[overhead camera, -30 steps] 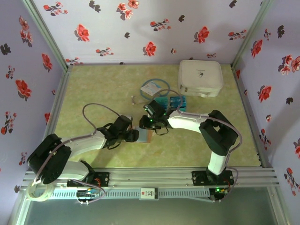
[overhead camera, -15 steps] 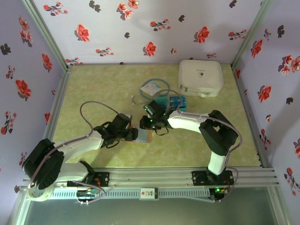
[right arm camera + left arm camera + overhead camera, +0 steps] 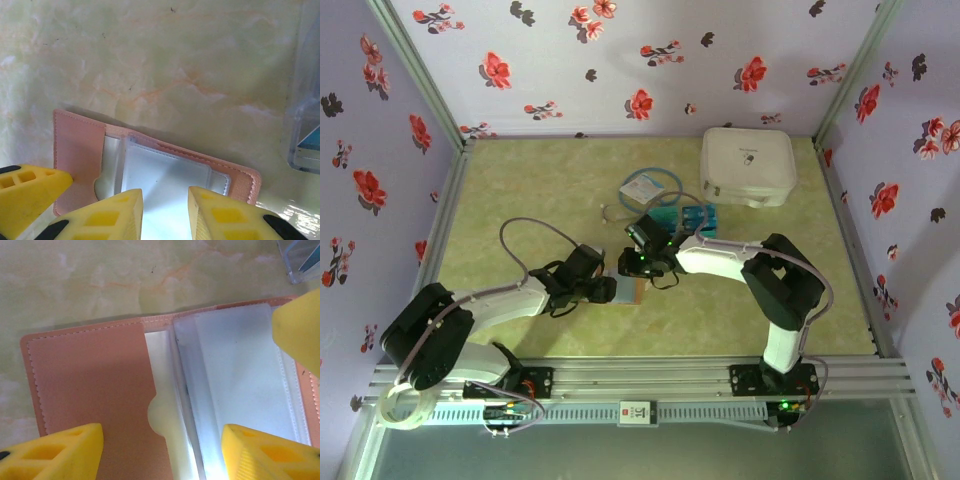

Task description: Put the credit cards into the card holder

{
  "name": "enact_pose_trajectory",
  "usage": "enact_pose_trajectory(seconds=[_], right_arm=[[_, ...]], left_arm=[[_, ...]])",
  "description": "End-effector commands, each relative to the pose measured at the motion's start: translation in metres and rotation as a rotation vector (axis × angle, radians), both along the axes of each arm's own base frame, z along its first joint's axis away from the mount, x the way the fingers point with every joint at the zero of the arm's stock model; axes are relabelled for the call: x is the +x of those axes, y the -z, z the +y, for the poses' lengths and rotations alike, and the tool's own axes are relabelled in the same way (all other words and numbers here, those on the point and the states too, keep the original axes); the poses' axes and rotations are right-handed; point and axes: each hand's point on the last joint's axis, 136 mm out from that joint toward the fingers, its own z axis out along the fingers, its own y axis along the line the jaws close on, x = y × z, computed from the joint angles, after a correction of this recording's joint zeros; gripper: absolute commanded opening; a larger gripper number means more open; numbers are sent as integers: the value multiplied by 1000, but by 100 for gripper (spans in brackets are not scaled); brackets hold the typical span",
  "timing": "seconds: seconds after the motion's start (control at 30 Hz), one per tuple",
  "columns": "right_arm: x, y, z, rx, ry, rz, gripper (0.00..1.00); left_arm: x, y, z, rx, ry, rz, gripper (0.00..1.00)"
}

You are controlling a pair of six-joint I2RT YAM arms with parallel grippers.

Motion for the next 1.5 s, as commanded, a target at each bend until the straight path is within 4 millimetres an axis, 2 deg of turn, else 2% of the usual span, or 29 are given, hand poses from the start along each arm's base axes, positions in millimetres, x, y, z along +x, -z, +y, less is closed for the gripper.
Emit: enact_pose_trajectory(seconds=[0.0, 0.5, 0.7, 0.93, 1.1, 1.3, 1.47], right_arm=[[2, 1, 3, -15, 1, -2, 30], [0, 16, 13, 14, 8, 40, 30], [1, 10, 25, 72, 19, 51, 30], [2, 11, 28, 83, 25, 52, 30], [3, 9, 29, 85, 28, 49, 31], [6, 3, 33, 95, 29, 42, 35], [11, -12, 34, 112, 35, 15, 39]], left_arm=[[-2, 8, 1, 33, 27, -12, 64], [-5, 17, -2, 47, 43, -5, 61], [-6, 17, -3, 43, 52, -10, 61], [-8, 17, 0, 51, 59, -12, 62], [-11, 27, 8, 88, 59, -2, 51], [-15, 38, 14, 122, 61, 15, 49], [-17, 42, 15, 129, 60, 25, 50]])
